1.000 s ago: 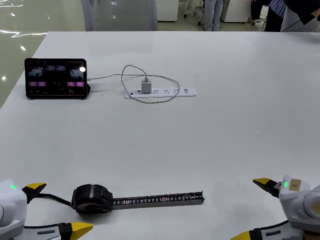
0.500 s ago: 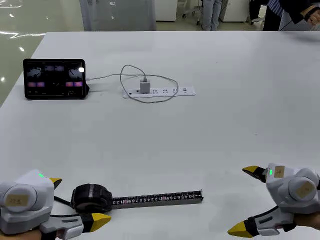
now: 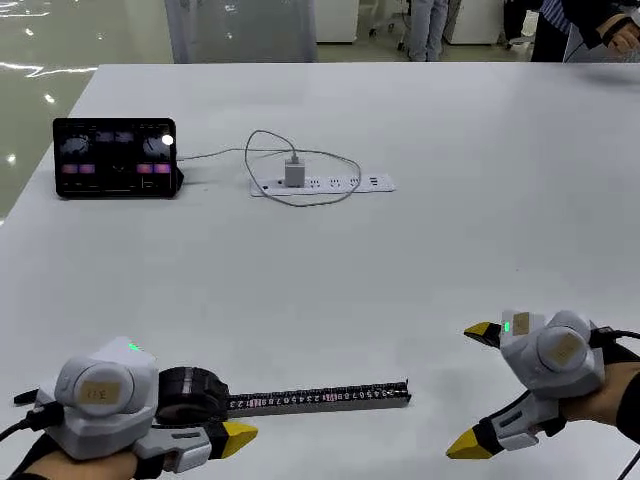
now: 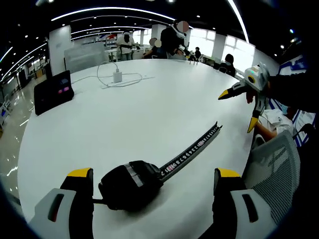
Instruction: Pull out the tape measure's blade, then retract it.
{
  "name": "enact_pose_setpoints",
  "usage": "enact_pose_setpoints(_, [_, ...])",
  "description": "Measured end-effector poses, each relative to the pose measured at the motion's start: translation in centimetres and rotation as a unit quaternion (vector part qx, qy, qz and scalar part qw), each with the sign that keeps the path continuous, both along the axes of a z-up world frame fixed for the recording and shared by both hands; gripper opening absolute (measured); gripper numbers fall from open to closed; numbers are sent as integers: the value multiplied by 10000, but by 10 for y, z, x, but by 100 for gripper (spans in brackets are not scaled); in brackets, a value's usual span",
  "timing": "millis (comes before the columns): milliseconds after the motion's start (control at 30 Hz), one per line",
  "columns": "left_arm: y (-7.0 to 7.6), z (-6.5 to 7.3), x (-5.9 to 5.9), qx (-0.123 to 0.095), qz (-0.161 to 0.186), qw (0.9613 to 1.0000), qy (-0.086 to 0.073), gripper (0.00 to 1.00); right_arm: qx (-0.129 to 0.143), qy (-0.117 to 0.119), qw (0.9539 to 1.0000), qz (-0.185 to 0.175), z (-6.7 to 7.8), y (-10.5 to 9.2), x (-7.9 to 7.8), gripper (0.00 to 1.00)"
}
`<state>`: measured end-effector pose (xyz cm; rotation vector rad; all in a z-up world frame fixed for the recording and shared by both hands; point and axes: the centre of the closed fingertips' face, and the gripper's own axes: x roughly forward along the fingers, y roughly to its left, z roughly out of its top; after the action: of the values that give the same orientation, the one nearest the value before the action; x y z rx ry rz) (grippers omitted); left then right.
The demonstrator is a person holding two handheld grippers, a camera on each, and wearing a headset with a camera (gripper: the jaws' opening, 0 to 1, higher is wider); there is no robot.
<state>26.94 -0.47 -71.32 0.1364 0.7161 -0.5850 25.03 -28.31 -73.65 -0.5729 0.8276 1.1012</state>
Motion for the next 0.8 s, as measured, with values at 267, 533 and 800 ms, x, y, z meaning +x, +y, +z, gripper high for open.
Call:
enact_pose_setpoints(267, [8,-1,10,-97,618,9980,66,99,-288,116,9986,431,-12,14,7,99])
enact_pose_setpoints(533, [36,-5,26,-568,1899,9799,-207,99,-430,204,9965,693,-21,26,13,99])
enact_pose_setpoints(800, [35,-19,23,-121,1818,9822,-455,99,-542,222,9945,873,-29,33,18,94])
